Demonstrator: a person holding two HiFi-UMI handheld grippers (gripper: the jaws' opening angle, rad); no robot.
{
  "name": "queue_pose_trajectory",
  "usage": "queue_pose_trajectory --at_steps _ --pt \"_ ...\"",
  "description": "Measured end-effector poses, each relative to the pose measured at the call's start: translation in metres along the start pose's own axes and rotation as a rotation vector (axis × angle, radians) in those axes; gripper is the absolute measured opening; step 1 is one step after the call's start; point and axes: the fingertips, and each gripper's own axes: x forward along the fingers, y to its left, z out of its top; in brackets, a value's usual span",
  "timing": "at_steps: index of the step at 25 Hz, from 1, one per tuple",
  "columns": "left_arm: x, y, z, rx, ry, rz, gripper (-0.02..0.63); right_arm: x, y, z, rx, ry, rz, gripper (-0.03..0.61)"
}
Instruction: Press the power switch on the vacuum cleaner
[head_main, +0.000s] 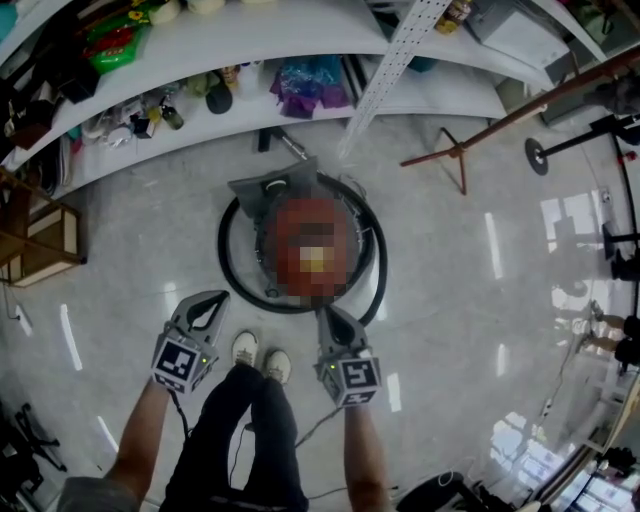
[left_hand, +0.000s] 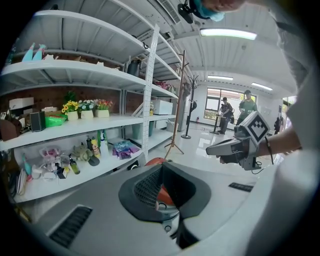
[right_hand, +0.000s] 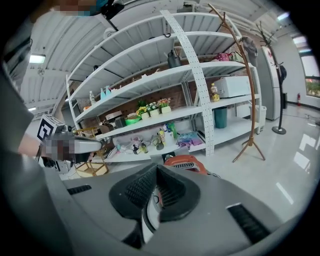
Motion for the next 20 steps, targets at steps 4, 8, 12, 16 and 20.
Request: queue_pose_trajectory --at_steps 4,8,12,16,20 --pt "0.004 0.003 -0.012 -0.013 0.005 -0.004 0.009 0.011 -0.006 -0.012 0.003 0.007 -0.008 0.008" --pt "0.005 0.006 -0.023 -0.019 0.016 -0.007 0.009 0.025 -0.014 -0.025 -0.010 0.011 -0.013 0.008" --pt "0.003 0.007 -0.029 -0.018 0.016 -0.012 0.009 0.038 -0.017 -0.030 -0.025 0.024 -0.019 0.008" --pt "0.003 0.009 -0.031 -0.021 0.015 -0.005 0.009 0.051 -0.023 -0.039 -0.038 0.022 -0.010 0.008" --pt "0.002 0.008 -0.025 -0.012 0.000 -0.011 0.009 0.062 -0.028 -0.046 -0.047 0.036 -0.019 0.008"
